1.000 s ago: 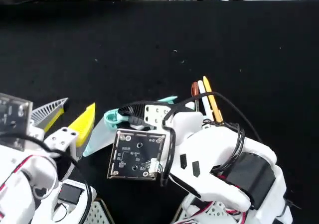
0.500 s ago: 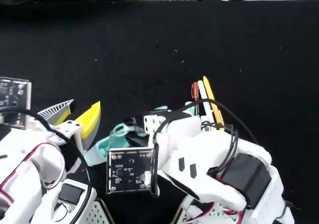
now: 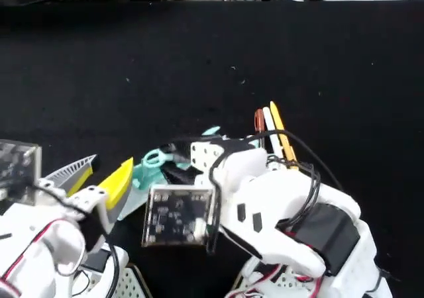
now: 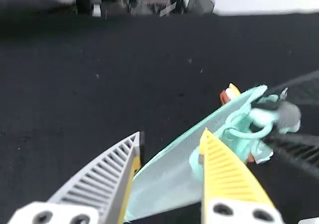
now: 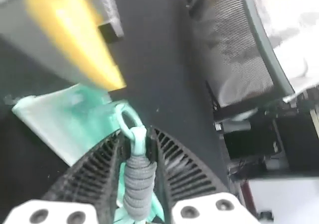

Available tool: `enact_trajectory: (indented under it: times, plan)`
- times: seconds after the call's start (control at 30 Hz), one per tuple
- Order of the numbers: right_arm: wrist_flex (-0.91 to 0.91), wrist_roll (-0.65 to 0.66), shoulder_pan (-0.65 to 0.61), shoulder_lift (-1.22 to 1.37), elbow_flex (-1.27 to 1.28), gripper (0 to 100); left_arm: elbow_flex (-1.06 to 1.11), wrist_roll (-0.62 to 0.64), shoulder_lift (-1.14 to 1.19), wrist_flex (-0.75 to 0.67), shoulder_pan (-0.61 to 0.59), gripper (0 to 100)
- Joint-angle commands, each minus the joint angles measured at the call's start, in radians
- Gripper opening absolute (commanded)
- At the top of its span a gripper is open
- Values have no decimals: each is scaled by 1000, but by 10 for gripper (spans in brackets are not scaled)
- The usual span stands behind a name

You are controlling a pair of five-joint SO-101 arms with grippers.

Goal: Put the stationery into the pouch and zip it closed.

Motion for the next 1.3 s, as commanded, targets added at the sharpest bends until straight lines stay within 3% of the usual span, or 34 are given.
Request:
enact_trajectory:
  times: [0.0, 0.37, 0.53, 0.7, 0.93, 1.27]
  plan:
    - [-97, -26, 52, -2, 50, 11, 1, 6, 48, 8, 8, 202]
    - [-161, -26, 64, -2, 104, 11, -213, 8, 83, 8, 8, 203]
    - [-190, -46, 75, -1, 107, 11, -174, 44, 84, 8, 27, 203]
    - [-238, -121, 77, -1, 108, 11, -88, 49, 78, 8, 165, 203]
    - [-235, -121, 77, -1, 108, 11, -93, 43, 77, 8, 166, 202]
    - [-239, -110, 77, -2, 122, 11, -85, 41, 86, 8, -21, 203]
